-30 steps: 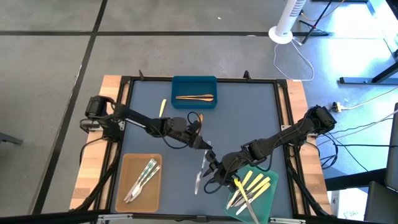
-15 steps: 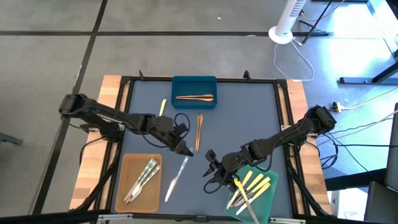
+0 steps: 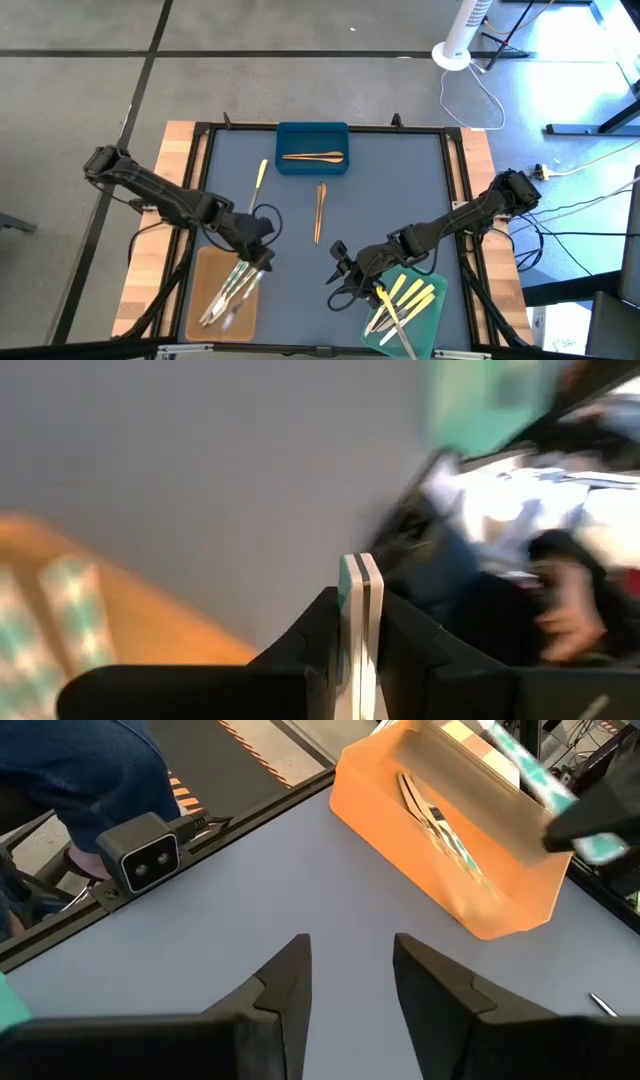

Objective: Sort silverware by color (type)
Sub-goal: Put the green patterned knife into the orange bin

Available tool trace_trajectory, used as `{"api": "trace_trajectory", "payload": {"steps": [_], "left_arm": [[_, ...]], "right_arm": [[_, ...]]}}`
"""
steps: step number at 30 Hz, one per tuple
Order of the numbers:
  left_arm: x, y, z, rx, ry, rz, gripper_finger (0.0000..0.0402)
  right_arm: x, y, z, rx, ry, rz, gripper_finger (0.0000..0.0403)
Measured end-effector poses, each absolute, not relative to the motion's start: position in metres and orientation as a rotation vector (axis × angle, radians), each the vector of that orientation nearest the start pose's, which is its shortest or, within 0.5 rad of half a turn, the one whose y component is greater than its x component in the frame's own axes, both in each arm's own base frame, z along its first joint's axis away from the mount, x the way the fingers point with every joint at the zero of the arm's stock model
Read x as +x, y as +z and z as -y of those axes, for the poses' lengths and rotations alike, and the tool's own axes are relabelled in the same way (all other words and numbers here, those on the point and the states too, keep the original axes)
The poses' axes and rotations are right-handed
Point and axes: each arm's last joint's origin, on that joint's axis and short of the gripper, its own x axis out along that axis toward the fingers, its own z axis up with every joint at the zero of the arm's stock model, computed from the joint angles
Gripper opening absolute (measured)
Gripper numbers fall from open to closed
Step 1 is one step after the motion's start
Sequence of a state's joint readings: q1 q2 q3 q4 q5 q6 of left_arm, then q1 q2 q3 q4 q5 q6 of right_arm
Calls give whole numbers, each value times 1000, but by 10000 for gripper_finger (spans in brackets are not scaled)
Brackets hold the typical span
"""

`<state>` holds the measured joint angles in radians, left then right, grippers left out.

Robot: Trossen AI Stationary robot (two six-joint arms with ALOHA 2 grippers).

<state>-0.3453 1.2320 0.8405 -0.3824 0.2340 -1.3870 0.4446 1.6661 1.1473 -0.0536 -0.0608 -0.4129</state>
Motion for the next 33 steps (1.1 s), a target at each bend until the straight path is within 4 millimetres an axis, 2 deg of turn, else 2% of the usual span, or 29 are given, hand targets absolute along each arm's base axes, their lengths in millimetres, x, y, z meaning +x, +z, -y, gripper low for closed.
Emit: {"api": "trace_trajectory", "payload": {"steps": [5, 12, 24, 33], "left_arm": [[215, 236, 99, -1139, 195, -1181, 42], [200, 228, 104, -1007, 327, -1221, 43], [193, 220, 111, -886, 443, -1182, 40], [191, 201, 112, -866, 496, -1213, 41]], "right_arm": [[332, 245, -160, -505, 604, -460, 133], [332, 245, -160, -505, 604, -460, 133], [332, 245, -160, -504, 603, -460, 133], [332, 245, -160, -503, 603, -460, 133]]}}
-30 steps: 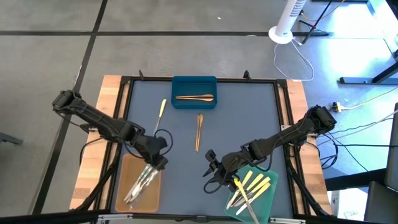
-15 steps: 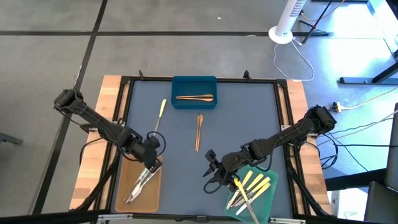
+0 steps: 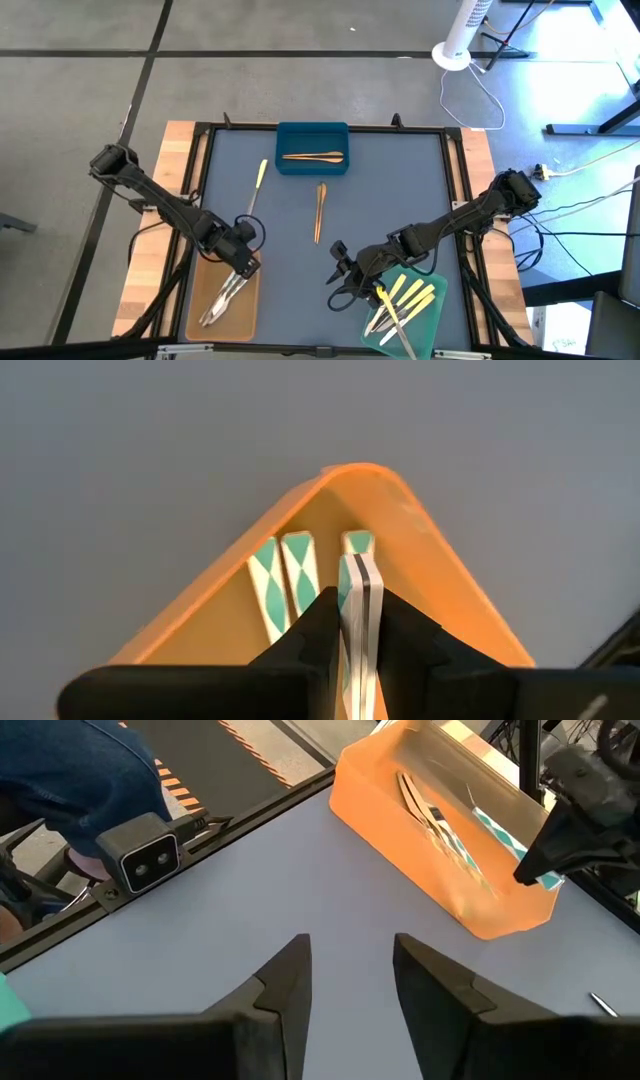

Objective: Sort silverware by color (type)
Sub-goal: Put the green patterned knife into the orange bin, then put the gold knife into the blue bin

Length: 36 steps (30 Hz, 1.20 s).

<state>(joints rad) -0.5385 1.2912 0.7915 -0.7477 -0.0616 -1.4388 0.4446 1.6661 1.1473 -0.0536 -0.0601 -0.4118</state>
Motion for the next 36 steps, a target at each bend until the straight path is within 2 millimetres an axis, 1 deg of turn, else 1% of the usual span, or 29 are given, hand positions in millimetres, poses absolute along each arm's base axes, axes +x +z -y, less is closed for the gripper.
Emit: {"api": "trace_trajectory", "payload": {"steps": [11, 25, 28, 36], "left_arm": [[187, 187, 110, -864, 500, -1218, 41], [187, 186, 110, -859, 497, -1218, 42], [187, 186, 110, -858, 497, -1218, 53], [187, 186, 110, -856, 496, -1218, 101]], "right_arm": [[332, 245, -160, -503, 603, -460, 133], [332, 245, -160, -503, 603, -460, 133], [332, 245, -160, -503, 603, -460, 133], [332, 245, -160, -503, 603, -460, 133]]}}
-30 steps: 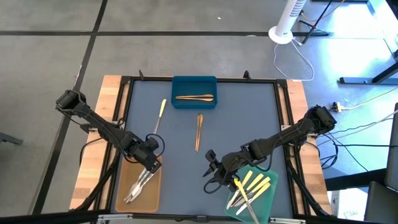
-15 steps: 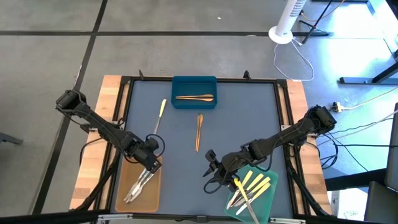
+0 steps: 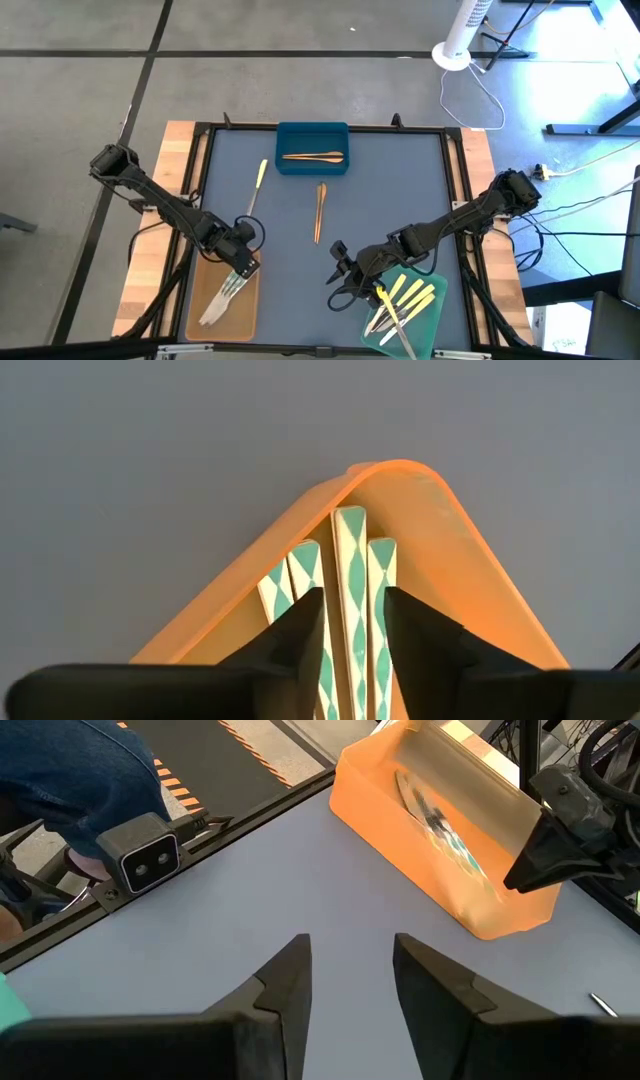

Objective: Sort silverware by color (type)
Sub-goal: Put the gold knife into the blue bin

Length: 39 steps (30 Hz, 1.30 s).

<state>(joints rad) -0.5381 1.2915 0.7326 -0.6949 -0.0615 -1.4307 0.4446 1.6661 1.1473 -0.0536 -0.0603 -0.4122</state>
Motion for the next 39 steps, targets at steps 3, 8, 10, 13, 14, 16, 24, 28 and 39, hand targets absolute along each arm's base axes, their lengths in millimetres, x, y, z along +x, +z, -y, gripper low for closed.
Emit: {"api": "trace_trajectory", "payload": {"steps": [3, 8, 10, 13, 14, 16, 24, 28, 39], "left_arm": [[187, 186, 110, -856, 496, -1218, 116], [187, 186, 110, -856, 496, -1218, 139], [187, 186, 110, -856, 496, -1218, 146], [187, 186, 110, -856, 496, -1218, 153], [187, 186, 110, -856, 496, -1218, 155], [187, 186, 110, -856, 496, -1218, 158], [186, 186, 111, -885, 468, -1269, 159], [187, 187, 113, -912, 438, -1296, 159], [189, 191, 119, -1042, 353, -1384, 159]], "right_arm": [[332, 245, -160, -503, 603, -460, 133], [332, 245, -160, -503, 603, -460, 133], [332, 245, -160, -503, 603, -460, 133], [332, 245, -160, -503, 603, -460, 133], [332, 245, -160, -503, 603, -460, 133], [332, 245, -160, -503, 603, -460, 133], [332, 245, -160, -503, 603, -460, 133], [332, 245, -160, -503, 603, -460, 133], [330, 240, -158, -527, 569, -522, 133]]}}
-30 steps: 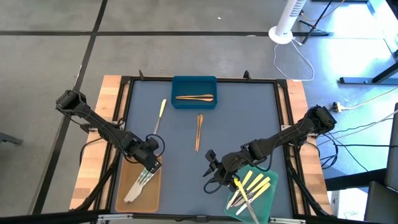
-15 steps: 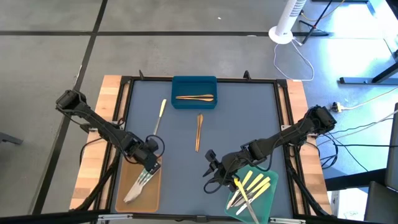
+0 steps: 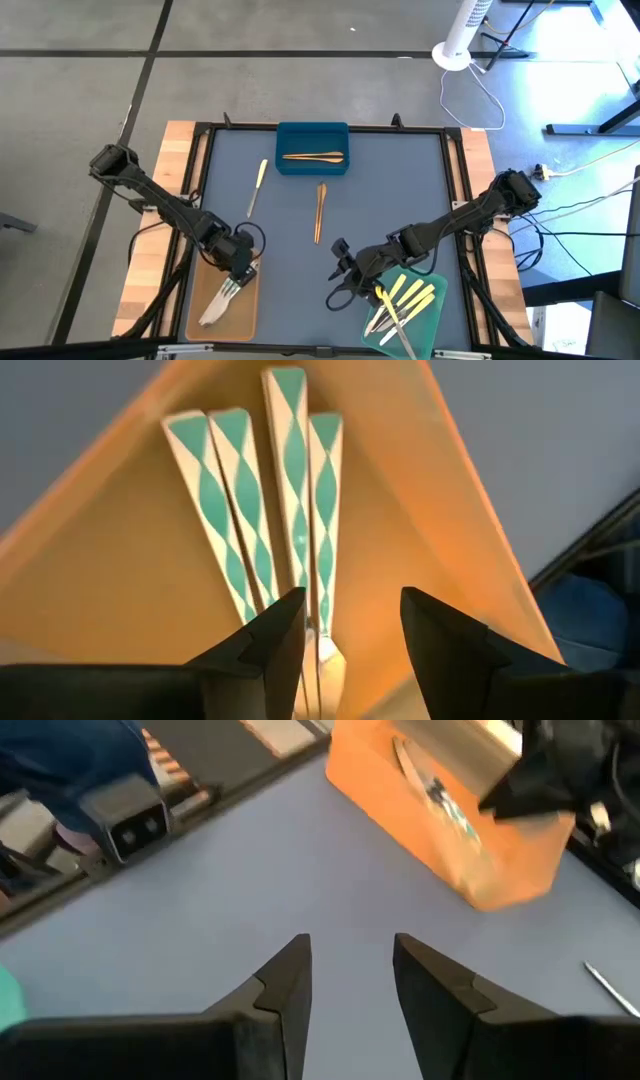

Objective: Sort silverware by color (type)
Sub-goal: Put the gold knife into the blue bin

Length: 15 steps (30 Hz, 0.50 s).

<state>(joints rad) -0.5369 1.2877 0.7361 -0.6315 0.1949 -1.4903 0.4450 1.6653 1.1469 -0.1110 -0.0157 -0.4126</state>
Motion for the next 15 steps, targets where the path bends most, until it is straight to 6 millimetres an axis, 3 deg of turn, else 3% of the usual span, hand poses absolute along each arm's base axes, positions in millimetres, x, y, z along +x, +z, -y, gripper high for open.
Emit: {"api": "trace_trajectory", "payload": {"steps": [6, 15], "left_arm": [[196, 206, 123, -1068, 305, -1360, 159], [211, 239, 127, -1091, 263, -1217, 159]], "right_arm": [[320, 242, -152, -527, 553, -616, 133], [298, 268, -140, -533, 483, -643, 133]]}}
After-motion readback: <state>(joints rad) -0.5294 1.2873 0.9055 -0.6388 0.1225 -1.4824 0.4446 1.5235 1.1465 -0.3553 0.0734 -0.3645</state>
